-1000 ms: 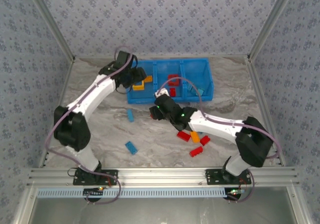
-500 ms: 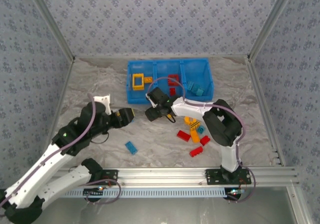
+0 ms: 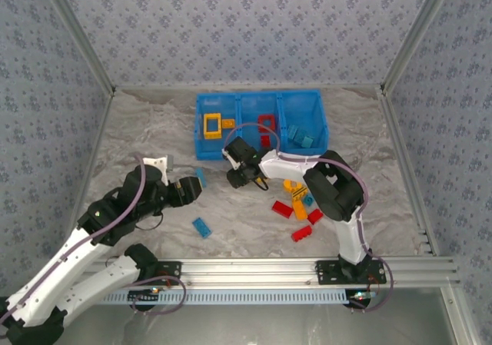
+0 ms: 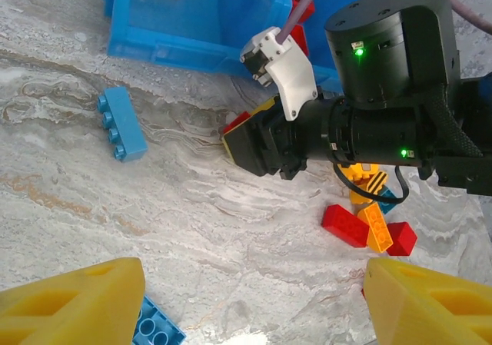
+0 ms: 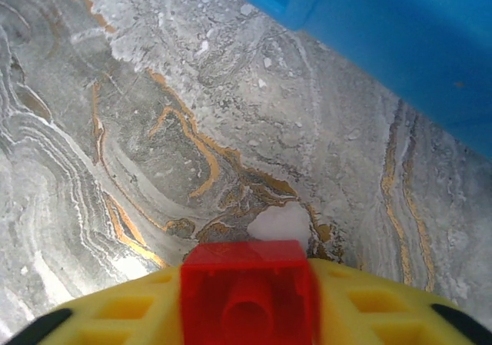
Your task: Sort the legos into containers by color
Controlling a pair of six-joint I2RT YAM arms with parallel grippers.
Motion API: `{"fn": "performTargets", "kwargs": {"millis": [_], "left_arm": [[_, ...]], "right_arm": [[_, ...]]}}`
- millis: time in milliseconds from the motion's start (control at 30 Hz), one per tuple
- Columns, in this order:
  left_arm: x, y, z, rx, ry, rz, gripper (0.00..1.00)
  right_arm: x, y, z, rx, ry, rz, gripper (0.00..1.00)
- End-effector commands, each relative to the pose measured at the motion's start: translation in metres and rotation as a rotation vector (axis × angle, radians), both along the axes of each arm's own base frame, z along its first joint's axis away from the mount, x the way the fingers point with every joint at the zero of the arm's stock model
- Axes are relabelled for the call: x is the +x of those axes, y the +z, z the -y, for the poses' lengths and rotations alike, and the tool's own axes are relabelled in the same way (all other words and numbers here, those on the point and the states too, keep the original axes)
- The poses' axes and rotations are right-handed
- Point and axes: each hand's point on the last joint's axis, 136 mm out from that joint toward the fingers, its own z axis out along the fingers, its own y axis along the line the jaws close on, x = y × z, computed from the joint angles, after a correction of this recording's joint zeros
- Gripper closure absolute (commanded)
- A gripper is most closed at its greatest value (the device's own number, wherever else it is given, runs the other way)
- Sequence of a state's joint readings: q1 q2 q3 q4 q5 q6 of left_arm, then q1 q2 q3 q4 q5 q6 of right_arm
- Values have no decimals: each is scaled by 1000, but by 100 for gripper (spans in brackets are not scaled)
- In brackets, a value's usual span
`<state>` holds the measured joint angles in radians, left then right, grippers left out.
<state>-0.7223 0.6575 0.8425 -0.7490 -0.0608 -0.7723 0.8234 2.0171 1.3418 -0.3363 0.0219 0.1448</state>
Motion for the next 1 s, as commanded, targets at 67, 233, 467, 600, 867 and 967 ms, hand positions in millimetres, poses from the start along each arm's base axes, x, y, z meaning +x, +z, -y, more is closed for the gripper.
{"fn": "performTargets", "kwargs": {"millis": [67, 233, 467, 600, 867, 967], "left_arm": [[-1, 19, 14, -47, -73, 43, 24], [6, 40, 42, -120, -153, 57, 24], [26, 49, 87, -112, -208, 81, 24], [36, 58, 108, -59, -191, 148, 24], [44, 58, 141, 132, -148, 247, 24], [44, 53, 150, 149, -156, 242, 24]], "right_arm": [[-2, 22, 0, 17, -30, 56, 66], [-4, 74, 38, 89, -162, 147, 67], [45, 111, 87, 163, -348, 167, 67], [83, 102, 88, 200, -419, 101, 67], [126, 84, 70, 235, -476, 0, 66], [132, 70, 67, 219, -503, -33, 65]]}}
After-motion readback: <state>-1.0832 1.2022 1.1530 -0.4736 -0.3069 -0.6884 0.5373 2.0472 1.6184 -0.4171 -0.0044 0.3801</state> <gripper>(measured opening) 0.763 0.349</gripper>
